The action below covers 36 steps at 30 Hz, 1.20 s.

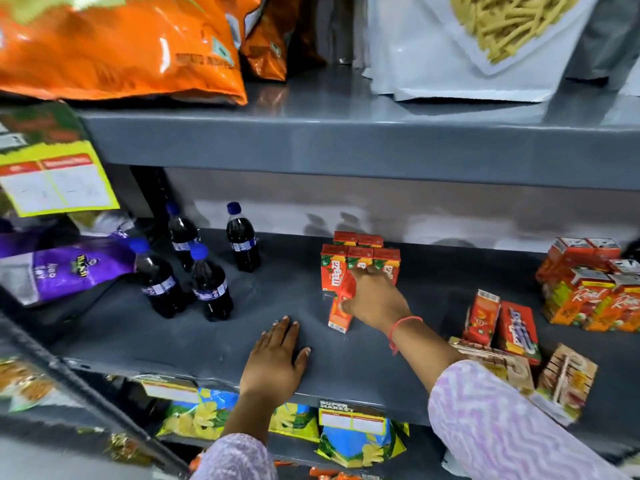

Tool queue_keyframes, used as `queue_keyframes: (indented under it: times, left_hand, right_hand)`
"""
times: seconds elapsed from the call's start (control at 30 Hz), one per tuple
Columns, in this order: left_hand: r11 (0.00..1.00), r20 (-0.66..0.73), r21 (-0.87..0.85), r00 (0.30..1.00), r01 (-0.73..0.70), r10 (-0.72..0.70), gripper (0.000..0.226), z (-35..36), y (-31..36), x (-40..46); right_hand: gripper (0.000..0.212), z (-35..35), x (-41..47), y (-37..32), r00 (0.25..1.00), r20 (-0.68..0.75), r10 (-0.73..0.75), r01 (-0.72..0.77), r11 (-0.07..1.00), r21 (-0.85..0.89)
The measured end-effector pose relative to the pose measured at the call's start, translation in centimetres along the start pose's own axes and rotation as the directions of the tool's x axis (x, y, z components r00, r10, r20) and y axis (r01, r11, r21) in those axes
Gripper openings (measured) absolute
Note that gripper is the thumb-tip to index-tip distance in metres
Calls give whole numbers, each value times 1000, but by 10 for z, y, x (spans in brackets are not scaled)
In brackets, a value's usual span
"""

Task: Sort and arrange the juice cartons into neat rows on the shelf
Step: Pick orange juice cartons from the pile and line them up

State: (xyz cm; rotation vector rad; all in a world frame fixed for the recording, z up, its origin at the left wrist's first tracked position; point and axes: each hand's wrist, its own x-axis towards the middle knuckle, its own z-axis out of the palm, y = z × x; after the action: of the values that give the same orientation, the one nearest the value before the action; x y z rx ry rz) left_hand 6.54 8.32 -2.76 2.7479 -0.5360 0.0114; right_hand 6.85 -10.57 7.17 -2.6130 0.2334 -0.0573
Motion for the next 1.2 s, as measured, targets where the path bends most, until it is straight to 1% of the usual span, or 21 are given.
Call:
queue_keyframes:
  times: [0.07, 0.17, 0.2, 0.27, 0.3, 0.37, 0.43, 0.47, 0.53, 0.57, 0.63, 0.7, 0.77, 0.83, 0.9, 0.97, 1.03, 1.1, 1.13, 1.2]
  left_hand:
    - [1000, 7, 6, 1000, -13, 13, 89, 1, -3, 1]
    - [999, 37, 42, 999, -22, 21, 91, 0, -4, 3]
    - [998, 48, 51, 999, -25, 23, 91, 1, -5, 3]
    - [998, 60, 58, 998, -29, 25, 89, 2, -5, 4]
    - [997, 66, 64, 997, -33, 29, 84, 1, -6, 4]
    - [997, 73, 70, 997, -41, 36, 66, 1, -7, 5]
    - [997, 75, 61, 996, -45, 40, 59, 0, -7, 5]
    - [997, 71, 59, 997, -47, 43, 59, 0, -7, 5]
    - [997, 59, 52, 997, -55, 52, 59, 1, -8, 5]
    - [997, 59, 50, 997, -55, 52, 59, 1, -8, 5]
    - [997, 59, 50, 997, -52, 49, 60, 2, -9, 6]
    - [998, 52, 44, 998, -48, 46, 69, 3, -9, 5]
    - [998, 41, 38, 998, -52, 51, 83, 3, -9, 5]
    - [998, 22, 31, 998, -53, 52, 87, 3, -9, 5]
    - [997, 10, 32, 998, -65, 65, 86, 3, -9, 6]
    - [999, 11, 14, 999, -51, 51, 82, 4, -9, 6]
    - [998, 37, 57, 999, -34, 32, 72, 3, -10, 5]
    - [997, 70, 71, 997, -15, 10, 60, 3, -8, 5]
    - [998, 92, 68, 996, -10, 4, 58, 2, -7, 5]
    - [1000, 87, 11, 996, -15, 14, 63, 1, -9, 4]
  right_hand:
    - [45, 6, 0, 0, 999, -8, 36, -36, 999, 35]
    - [49, 16, -2, 2, 996, -51, 75, -67, 988, 138]
    - [54, 19, -3, 2, 995, -67, 79, -65, 981, 183]
    - [69, 25, -6, 4, 993, -74, 97, -70, 951, 301]
    - [77, 28, -9, 4, 990, -76, 116, -79, 925, 373]
    - [84, 36, -13, 9, 983, -90, 160, -95, 864, 494]
    - [82, 43, -19, 15, 974, -88, 209, -120, 806, 580]
    - [76, 46, -22, 17, 971, -76, 225, -135, 787, 602]
    - [58, 52, -27, 20, 972, -36, 233, -164, 777, 608]
    - [55, 56, -26, 21, 971, -26, 238, -178, 791, 585]
    - [60, 62, -23, 20, 971, -41, 236, -181, 835, 519]
    - [58, 66, -16, 21, 975, -40, 221, -172, 850, 498]
    - [56, 67, -8, 25, 978, 20, 207, -188, 841, 508]
    - [69, 63, -3, 30, 975, 113, 190, -221, 820, 529]
    - [77, 55, 2, 34, 970, 201, 137, -229, 789, 570]
    - [75, 47, 6, 36, 956, 287, 65, -238, 745, 623]
    - [71, 40, 9, 35, 935, 354, 21, -244, 762, 600]
    - [69, 37, 12, 36, 923, 385, 15, -244, 796, 554]
    - [69, 37, 13, 36, 921, 389, 19, -242, 810, 535]
    - [68, 37, 14, 36, 923, 383, 31, -237, 830, 505]
